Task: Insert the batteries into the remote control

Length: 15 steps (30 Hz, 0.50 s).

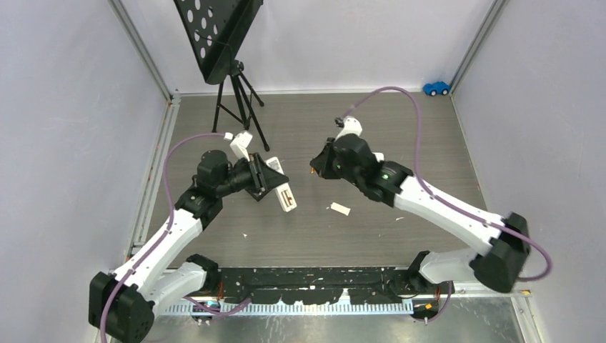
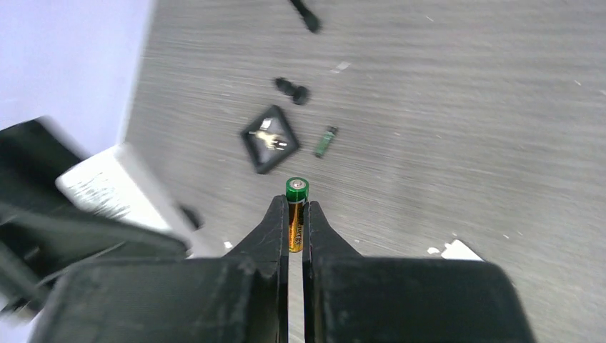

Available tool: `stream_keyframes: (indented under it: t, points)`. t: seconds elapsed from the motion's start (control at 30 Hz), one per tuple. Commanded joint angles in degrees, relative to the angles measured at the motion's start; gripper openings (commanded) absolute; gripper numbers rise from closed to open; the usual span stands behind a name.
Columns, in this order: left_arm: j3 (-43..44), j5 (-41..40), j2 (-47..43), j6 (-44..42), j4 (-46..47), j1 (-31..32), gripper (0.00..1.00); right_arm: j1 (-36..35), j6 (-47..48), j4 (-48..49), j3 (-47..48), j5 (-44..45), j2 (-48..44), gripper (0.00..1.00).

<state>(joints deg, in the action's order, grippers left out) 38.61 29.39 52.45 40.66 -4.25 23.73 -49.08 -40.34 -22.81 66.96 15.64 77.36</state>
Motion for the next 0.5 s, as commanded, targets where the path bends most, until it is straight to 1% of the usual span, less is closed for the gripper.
stream_keyframes:
  t: [0.0, 0.07, 0.2, 0.47]
  points:
    - [0.1, 9.9, 3.3, 7.4, 19.3, 0.0, 0.0, -0.9, 7.5, 18.6, -7.6, -8.2, -8.8, 0.0]
    - [0.2, 11.8, 5.1, 9.9, 22.8, 0.0, 0.0, -1.5, 9.2, 21.5, -9.1, -12.1, -11.8, 0.0]
    - [0.1, 14.9, 7.7, 12.9, 29.0, 0.0, 0.0, -3.8, 12.5, 22.5, -9.6, -14.6, -13.9, 0.0]
    - [1.1, 16.9, 9.1, 16.6, 31.4, 0.0, 0.0, -8.0, 18.8, 21.8, -9.6, -12.5, -13.9, 0.0]
